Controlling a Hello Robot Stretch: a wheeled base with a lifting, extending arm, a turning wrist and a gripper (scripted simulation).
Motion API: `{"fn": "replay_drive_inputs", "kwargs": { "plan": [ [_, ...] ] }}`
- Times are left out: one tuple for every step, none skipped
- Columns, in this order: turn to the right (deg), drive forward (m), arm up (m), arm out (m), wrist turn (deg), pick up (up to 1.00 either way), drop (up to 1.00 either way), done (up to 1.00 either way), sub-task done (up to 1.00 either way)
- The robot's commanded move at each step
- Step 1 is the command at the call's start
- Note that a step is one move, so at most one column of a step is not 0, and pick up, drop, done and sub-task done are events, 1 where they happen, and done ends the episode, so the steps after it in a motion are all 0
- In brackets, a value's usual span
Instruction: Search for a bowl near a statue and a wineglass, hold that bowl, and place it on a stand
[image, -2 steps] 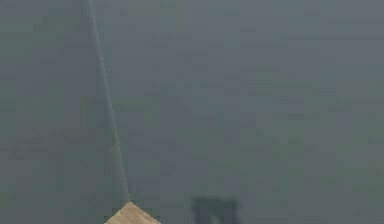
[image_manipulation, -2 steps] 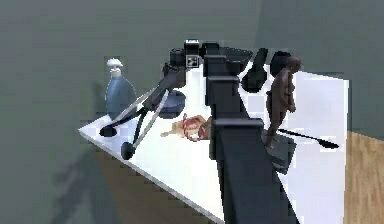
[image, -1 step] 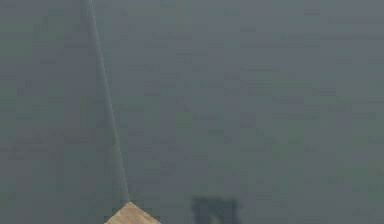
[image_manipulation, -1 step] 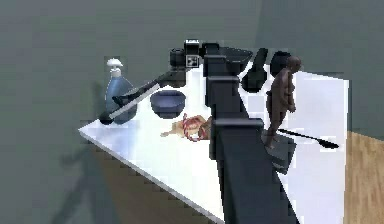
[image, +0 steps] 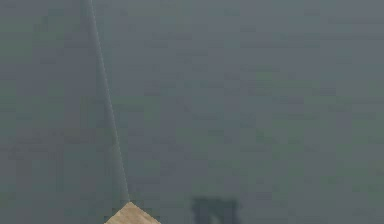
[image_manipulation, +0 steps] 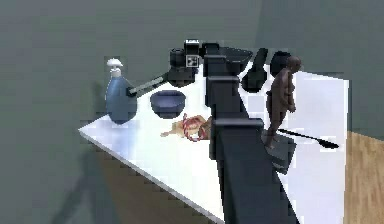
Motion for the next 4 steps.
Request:
{"fn": "replay_drive_inputs", "kwargs": {
  "plan": [
    [0.0,0.00,0.00,0.00,18.0,0.00,0.00,0.00,0.00],
    [0.0,0.00,-0.12,0.00,0.0,0.00,0.00,0.00,0.00],
    [0.0,0.00,0.00,0.00,0.0,1.00,0.00,0.00,0.00],
    [0.0,0.00,0.10,0.00,0.0,0.00,0.00,0.00,0.00]
  ]
}}
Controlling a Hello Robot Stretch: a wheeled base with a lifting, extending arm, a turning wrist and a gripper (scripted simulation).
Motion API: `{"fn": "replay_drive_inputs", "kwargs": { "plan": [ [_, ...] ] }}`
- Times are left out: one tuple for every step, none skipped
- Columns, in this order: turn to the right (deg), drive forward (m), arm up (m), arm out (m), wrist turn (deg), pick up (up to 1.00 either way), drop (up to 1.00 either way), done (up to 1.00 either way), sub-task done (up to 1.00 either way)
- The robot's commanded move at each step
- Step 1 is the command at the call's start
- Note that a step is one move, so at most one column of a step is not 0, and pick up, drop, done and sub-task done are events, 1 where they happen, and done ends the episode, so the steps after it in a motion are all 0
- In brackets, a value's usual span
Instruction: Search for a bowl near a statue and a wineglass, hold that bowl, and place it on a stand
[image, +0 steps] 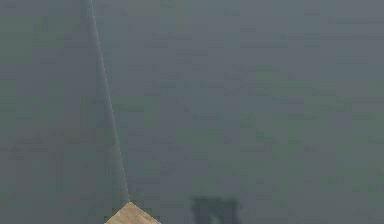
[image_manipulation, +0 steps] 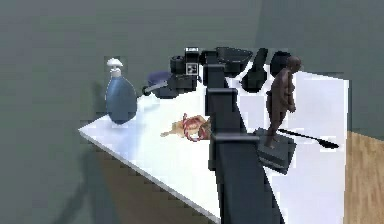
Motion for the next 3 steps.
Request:
{"fn": "replay_drive_inputs", "kwargs": {
  "plan": [
    [0.0,0.00,0.02,0.00,0.0,0.00,0.00,0.00,0.00],
    [0.0,0.00,0.00,0.00,-45.0,0.00,0.00,0.00,0.00],
    [0.0,0.00,0.00,0.00,-45.0,0.00,0.00,0.00,0.00]
  ]
}}
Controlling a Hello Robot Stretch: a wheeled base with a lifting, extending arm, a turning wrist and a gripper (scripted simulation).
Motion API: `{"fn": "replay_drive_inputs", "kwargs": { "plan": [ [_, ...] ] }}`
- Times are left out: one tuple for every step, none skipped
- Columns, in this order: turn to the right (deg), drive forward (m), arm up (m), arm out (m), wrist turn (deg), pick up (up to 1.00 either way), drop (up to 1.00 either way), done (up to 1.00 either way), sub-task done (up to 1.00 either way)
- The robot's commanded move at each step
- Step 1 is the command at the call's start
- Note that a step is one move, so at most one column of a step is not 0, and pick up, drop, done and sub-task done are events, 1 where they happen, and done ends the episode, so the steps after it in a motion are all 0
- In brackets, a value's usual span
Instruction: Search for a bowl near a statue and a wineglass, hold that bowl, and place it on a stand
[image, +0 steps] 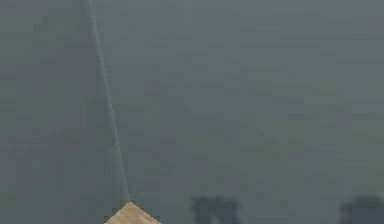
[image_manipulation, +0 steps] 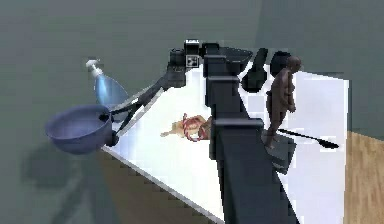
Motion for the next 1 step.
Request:
{"fn": "replay_drive_inputs", "kwargs": {
  "plan": [
    [0.0,0.00,0.00,0.00,-12.0,0.00,0.00,0.00,0.00]
  ]
}}
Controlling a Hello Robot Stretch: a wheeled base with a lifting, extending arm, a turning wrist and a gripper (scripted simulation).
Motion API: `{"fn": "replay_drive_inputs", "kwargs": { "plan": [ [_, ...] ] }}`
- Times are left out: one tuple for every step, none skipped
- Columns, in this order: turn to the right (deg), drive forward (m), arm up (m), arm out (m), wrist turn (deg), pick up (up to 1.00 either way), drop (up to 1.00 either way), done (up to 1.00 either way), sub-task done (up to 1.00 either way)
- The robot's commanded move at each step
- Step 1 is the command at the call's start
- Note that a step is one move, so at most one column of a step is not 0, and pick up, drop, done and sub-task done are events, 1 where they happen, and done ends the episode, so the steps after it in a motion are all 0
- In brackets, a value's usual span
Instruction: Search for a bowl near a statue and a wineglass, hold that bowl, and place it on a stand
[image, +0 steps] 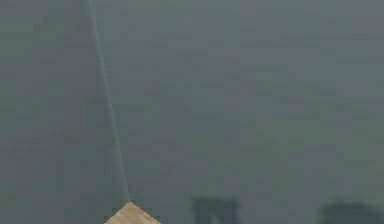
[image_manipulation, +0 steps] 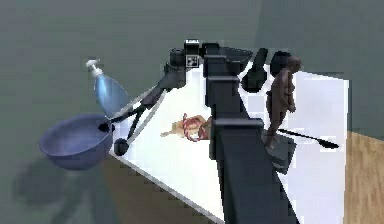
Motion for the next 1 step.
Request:
{"fn": "replay_drive_inputs", "kwargs": {
  "plan": [
    [0.0,0.00,0.00,-0.40,0.0,0.00,0.00,0.00,0.00]
  ]
}}
